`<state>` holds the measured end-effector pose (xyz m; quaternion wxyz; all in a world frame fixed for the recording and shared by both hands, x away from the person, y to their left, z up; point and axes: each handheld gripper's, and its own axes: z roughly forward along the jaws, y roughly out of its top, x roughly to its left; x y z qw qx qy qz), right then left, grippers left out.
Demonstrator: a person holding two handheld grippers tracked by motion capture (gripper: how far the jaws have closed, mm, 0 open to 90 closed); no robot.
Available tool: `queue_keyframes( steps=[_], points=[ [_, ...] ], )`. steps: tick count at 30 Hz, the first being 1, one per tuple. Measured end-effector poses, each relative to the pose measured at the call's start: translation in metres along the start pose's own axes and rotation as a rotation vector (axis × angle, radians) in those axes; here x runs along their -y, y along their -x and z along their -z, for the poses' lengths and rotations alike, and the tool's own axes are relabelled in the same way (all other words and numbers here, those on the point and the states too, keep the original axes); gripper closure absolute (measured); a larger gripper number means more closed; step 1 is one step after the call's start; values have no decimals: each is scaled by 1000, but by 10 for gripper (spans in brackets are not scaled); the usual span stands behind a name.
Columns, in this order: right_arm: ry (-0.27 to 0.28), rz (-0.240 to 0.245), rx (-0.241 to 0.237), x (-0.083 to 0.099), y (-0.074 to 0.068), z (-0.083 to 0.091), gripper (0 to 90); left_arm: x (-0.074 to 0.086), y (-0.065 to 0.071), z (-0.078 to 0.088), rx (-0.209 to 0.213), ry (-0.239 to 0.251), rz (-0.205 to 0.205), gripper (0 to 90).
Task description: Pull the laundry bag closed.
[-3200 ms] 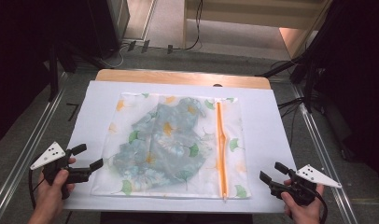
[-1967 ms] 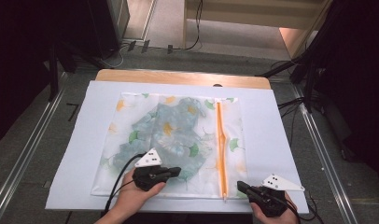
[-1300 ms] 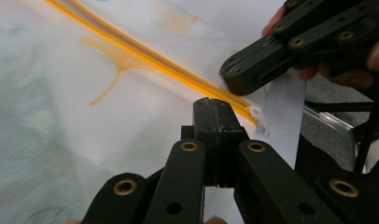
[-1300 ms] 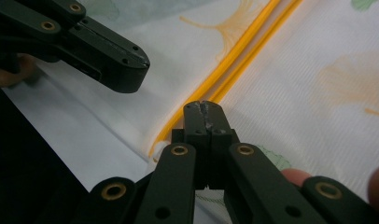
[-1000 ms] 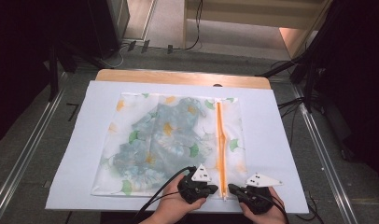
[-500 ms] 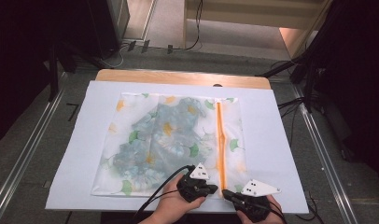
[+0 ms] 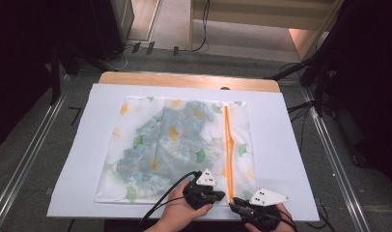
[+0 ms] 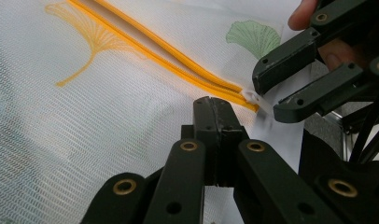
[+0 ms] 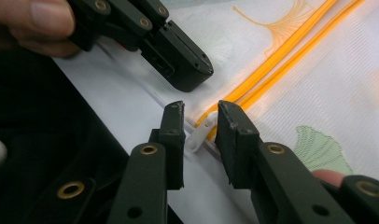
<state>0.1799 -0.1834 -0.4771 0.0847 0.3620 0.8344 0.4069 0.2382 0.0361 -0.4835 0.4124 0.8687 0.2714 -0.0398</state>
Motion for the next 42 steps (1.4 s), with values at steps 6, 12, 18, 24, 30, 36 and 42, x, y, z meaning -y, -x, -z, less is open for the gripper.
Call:
queue_keyframes(
  steps=[6,12,18,24,30,36,42],
  points=[
    [-30,107,107,3,-9,-6,671,0,0,0,1,-1,6,900],
    [-28,160,127,3,-14,-6,716,0,-1,0,7,-5,12,900],
    [17,112,110,0,-9,4,863,0,-2,0,9,-2,19,900],
    [39,46,88,-2,0,9,900,0,-2,0,13,-1,20,900],
    [40,36,75,-2,-1,9,900,0,-2,0,14,-1,20,900],
    [-31,62,85,2,-1,-1,769,0,-2,0,14,-1,20,900],
    [-30,70,85,0,-3,2,850,0,-2,0,15,-1,21,900]
  ],
)
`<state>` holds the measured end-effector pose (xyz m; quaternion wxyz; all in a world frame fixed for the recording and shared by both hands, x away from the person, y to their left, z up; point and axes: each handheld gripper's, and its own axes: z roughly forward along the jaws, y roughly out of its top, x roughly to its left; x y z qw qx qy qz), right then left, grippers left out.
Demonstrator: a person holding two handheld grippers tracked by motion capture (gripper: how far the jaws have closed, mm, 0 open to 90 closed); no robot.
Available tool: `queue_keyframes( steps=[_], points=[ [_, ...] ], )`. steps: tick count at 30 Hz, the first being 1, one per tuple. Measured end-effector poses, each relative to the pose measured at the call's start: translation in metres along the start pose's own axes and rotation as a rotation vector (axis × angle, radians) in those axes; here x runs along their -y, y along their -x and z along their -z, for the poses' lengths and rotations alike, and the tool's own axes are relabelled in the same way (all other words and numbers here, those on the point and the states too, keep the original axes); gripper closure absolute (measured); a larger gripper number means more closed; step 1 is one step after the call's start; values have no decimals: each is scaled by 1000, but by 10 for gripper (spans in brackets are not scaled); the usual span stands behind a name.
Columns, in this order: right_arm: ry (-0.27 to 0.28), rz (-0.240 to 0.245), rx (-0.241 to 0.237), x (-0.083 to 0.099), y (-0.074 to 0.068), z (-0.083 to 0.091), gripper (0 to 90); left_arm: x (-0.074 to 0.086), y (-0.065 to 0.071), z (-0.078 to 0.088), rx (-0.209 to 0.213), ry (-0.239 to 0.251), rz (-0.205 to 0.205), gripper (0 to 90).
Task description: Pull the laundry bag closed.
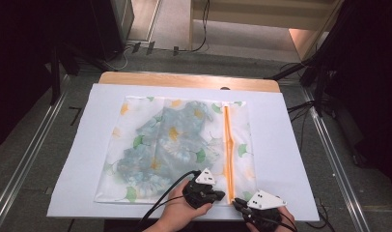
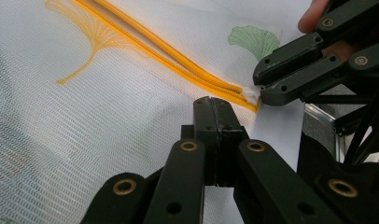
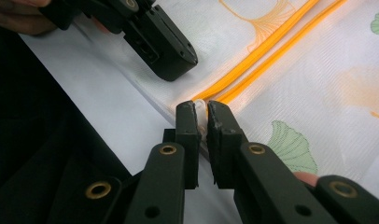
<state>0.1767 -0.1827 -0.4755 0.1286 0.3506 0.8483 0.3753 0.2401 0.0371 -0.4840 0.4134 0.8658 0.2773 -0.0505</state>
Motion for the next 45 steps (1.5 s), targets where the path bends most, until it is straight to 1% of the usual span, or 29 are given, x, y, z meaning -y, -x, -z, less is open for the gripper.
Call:
queue_keyframes(
  steps=[2,9,11,12,16,21,23,26,27,28,29,30,31,32,33,35,38,39,41,42,43,44,45],
  points=[
    [1,-1,0,0,0,1,849,0,0,0,-1,0,0,900],
    [36,-24,-16,-2,1,4,849,0,0,0,0,0,0,900],
    [46,-37,-23,-2,2,5,900,0,0,0,0,-1,-1,900],
    [55,-55,-32,-3,3,6,900,0,0,0,0,1,0,900],
    [49,-57,-42,-3,4,5,900,0,0,0,0,-1,-1,900],
    [51,-53,-41,-3,3,5,900,0,0,0,1,1,0,900],
    [41,-44,-27,-4,3,1,900,0,0,0,3,-2,0,900],
    [27,-46,-24,-7,2,-5,890,0,-1,0,8,-5,6,900],
    [13,-51,-12,-7,2,-7,884,0,-1,0,7,-5,5,900],
    [4,-85,-25,-6,5,-9,890,0,-1,0,6,-5,6,900],
    [4,-85,-25,-6,5,-9,890,0,-1,0,6,-5,6,900],
    [1,-93,-34,-6,7,-9,893,0,-1,0,6,-4,6,900],
    [-2,-111,-46,-5,9,-9,900,0,-1,0,6,-5,6,900],
    [-1,-113,-54,-5,9,-8,900,0,-1,0,5,-5,6,900],
    [2,-88,-50,-6,7,-7,900,0,-1,0,6,-2,4,900],
    [6,-82,-49,-6,6,-6,900,0,-1,0,5,-2,4,900],
    [9,-83,-53,-7,5,-6,900,0,-1,0,8,-5,5,900],
    [-4,-89,-40,-6,5,-7,900,0,-1,0,9,-5,8,900],
    [-7,-89,-36,-6,5,-7,900,0,-1,0,10,-4,6,900],
    [-17,-76,-27,-8,4,-7,900,0,0,0,5,1,-1,898],
    [-17,-76,-27,-8,4,-7,900,1,4,2,-20,12,-30,898],
    [-18,-73,-21,-9,3,-7,900,2,10,4,-55,41,-79,900],
    [-25,-76,-14,-10,3,-7,900,3,16,4,-52,60,-123,900]
  ],
)
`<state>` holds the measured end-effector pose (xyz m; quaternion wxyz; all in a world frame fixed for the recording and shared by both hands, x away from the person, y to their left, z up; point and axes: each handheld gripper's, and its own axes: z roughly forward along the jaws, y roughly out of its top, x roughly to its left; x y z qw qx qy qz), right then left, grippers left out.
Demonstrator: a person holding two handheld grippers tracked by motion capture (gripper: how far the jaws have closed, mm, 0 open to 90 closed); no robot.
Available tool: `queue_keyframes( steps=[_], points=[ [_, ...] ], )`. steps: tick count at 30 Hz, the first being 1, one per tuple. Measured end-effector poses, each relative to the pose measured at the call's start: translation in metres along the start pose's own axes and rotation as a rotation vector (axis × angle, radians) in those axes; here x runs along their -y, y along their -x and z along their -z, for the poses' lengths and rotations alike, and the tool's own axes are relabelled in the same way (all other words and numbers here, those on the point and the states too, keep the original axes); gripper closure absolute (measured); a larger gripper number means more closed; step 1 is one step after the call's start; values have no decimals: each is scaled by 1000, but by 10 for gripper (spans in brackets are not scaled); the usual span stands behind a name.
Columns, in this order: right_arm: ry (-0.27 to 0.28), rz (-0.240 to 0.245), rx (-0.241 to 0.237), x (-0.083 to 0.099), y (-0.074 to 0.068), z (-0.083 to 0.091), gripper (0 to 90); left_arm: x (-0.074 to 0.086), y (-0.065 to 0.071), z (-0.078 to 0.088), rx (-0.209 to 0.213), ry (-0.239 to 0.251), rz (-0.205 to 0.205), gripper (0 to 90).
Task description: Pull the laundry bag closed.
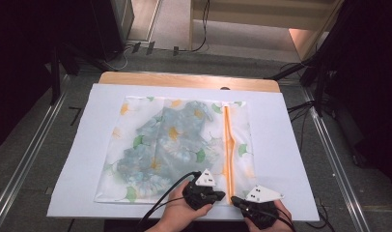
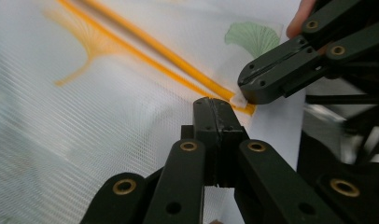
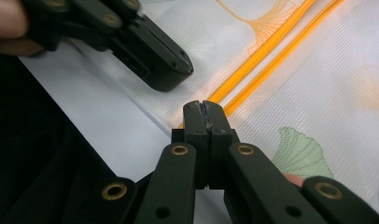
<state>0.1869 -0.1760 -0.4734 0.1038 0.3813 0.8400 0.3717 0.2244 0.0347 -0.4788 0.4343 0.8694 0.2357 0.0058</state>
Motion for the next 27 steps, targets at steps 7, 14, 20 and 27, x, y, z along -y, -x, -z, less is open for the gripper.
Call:
queue_keyframes(
  steps=[7,14,20,27],
  points=[
    [3,-43,-26,-1,4,-1,900,0,-5,-5,22,-56,90,900],
    [9,-59,-35,-1,5,0,900,2,2,-7,10,-44,64,900],
    [12,-76,-33,-5,6,1,900,1,-1,-7,32,-61,63,900],
    [-5,-74,-12,-9,8,-3,900,1,-2,-7,39,-66,62,900]
  ],
)
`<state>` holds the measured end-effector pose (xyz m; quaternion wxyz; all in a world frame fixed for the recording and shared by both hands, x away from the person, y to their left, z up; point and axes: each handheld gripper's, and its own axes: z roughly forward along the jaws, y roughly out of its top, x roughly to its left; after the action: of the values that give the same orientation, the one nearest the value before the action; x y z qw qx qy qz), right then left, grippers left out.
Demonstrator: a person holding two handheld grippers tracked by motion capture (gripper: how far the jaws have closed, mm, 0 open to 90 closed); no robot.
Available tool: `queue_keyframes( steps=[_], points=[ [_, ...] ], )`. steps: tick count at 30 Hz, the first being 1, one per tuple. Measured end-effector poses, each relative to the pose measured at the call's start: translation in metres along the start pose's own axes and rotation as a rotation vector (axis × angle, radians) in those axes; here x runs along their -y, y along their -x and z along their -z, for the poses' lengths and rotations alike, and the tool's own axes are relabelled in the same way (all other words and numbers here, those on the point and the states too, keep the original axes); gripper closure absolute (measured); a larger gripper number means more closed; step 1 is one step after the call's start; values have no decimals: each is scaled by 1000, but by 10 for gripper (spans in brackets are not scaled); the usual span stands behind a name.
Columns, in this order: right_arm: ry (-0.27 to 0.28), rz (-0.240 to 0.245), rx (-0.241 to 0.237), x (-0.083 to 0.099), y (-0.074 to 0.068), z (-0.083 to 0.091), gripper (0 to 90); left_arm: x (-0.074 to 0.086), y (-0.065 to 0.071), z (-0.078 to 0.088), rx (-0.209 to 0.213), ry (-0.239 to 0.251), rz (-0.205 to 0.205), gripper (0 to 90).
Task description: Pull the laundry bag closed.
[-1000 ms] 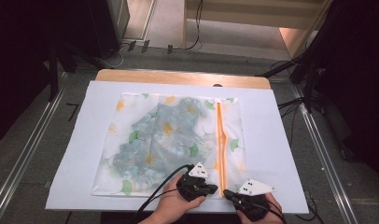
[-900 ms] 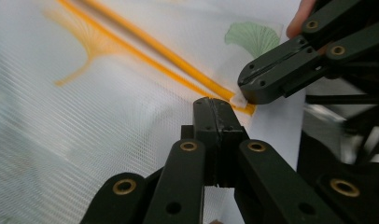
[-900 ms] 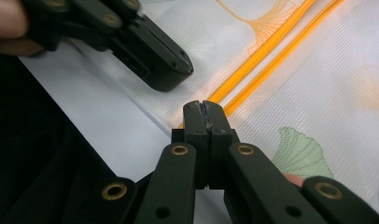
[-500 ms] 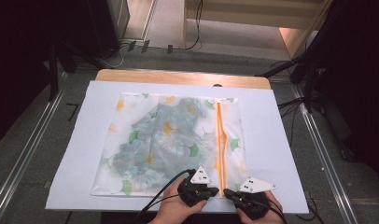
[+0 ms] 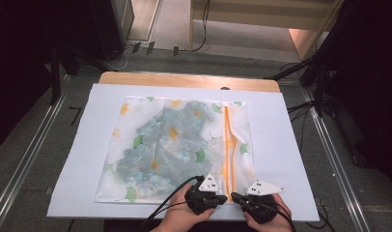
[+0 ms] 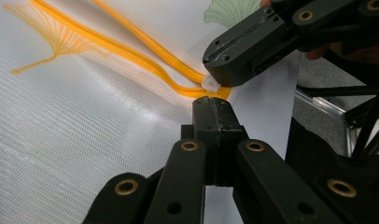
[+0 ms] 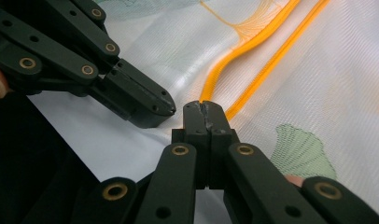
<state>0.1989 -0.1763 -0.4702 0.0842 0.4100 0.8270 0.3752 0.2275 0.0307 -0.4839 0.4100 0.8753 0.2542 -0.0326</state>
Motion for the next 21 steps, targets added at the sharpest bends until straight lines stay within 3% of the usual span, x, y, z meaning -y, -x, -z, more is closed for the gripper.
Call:
queue_keyframes(
  steps=[3,7,13,18,21],
  points=[
    [0,-12,-5,-1,1,0,900,0,0,0,3,-1,2,900],
    [11,-20,-33,0,3,1,900,0,-5,0,31,0,46,900],
    [-22,-49,-64,3,4,0,900,-1,-3,-2,50,11,54,900],
    [-24,-64,-69,3,5,-1,900,-2,1,-4,35,5,31,900],
    [-27,-63,-60,2,5,0,900,-2,7,-4,-1,-2,-35,900]
  ],
)
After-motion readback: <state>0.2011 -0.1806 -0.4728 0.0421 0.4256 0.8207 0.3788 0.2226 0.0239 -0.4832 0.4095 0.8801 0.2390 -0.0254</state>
